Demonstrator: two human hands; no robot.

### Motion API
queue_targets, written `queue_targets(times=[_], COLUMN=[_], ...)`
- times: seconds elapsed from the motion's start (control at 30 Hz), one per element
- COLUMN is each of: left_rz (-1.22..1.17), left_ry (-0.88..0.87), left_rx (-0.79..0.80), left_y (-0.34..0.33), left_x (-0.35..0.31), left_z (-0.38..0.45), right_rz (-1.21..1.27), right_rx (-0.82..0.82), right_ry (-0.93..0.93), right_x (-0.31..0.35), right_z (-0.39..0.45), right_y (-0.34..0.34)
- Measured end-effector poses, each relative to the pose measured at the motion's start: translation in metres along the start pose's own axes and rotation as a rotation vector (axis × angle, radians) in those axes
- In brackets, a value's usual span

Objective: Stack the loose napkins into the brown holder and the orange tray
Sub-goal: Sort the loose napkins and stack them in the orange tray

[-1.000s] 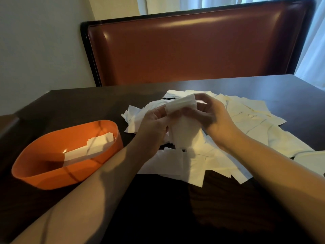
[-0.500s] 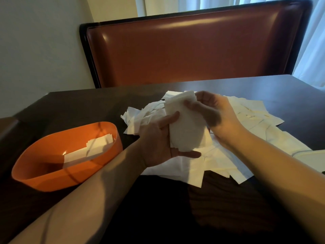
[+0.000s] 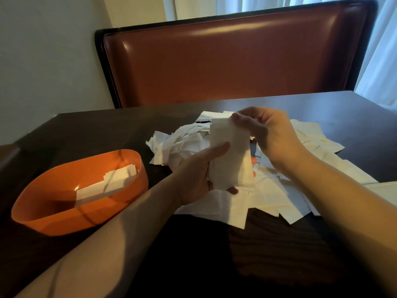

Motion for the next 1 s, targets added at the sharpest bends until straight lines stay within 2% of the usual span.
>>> queue_targets(times=[0.13,0.27,0.37,0.47,0.53,0.57,0.6,0.7,0.73,0.77,0.87,0.93,1.0], left_rz=[0.004,0.008,0.019,-0.023,-0.069,-0.106,-0.143,-0.207,-0.205,-0.192,-0.137,-0.116,-0.100], left_ry=[0.024,0.004,0.015,-0.002,-0.074,-0.109,-0.140,-0.176,-0.171,-0.162,-0.144,-0.128,-0.107], left_rx=[0.018,0.052,0.084,-0.016,-0.082,-0.106,-0.134,-0.209,-0.230,-0.242,-0.242,-0.221,-0.205], left_y=[-0.002,-0.006,-0.010,-0.003,0.004,0.007,0.011,0.023,0.025,0.025,0.024,0.022,0.021], left_x=[0.006,0.006,0.006,0.004,-0.004,-0.007,-0.011,-0.015,-0.014,-0.014,-0.013,-0.011,-0.009], left_z=[0.002,0.001,-0.001,0.002,0.003,0.003,0.003,0.002,0.002,0.002,0.003,0.004,0.006], right_rz=[0.003,0.050,0.075,0.179,0.204,0.214,0.242,0.427,0.416,0.339,0.085,0.044,0.037], right_rx=[0.024,-0.034,-0.232,-0.513,-0.603,-0.572,-0.471,0.042,0.153,0.193,0.044,-0.057,-0.091], right_ry=[0.059,0.159,0.288,0.372,0.375,0.355,0.320,0.057,-0.021,-0.059,-0.040,-0.046,-0.045], right_x=[0.009,0.020,0.028,0.035,0.038,0.040,0.041,0.036,0.030,0.024,0.008,0.001,-0.005], right_z=[0.003,0.007,0.008,0.002,0.001,0.002,0.006,0.003,-0.003,-0.009,-0.009,-0.006,-0.004], right_y=[0.001,0.008,0.032,0.066,0.079,0.079,0.073,0.022,0.007,-0.005,-0.014,-0.012,-0.012])
Point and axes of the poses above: each hand's wrist, its own z-axis towards the middle knuckle, its own y-axis out of the back of the hand, x = y × z, the point moved 8 cm from there along z, towards the middle knuckle, and after that the axes turned 4 degrees about -x, right-handed, at the moved point
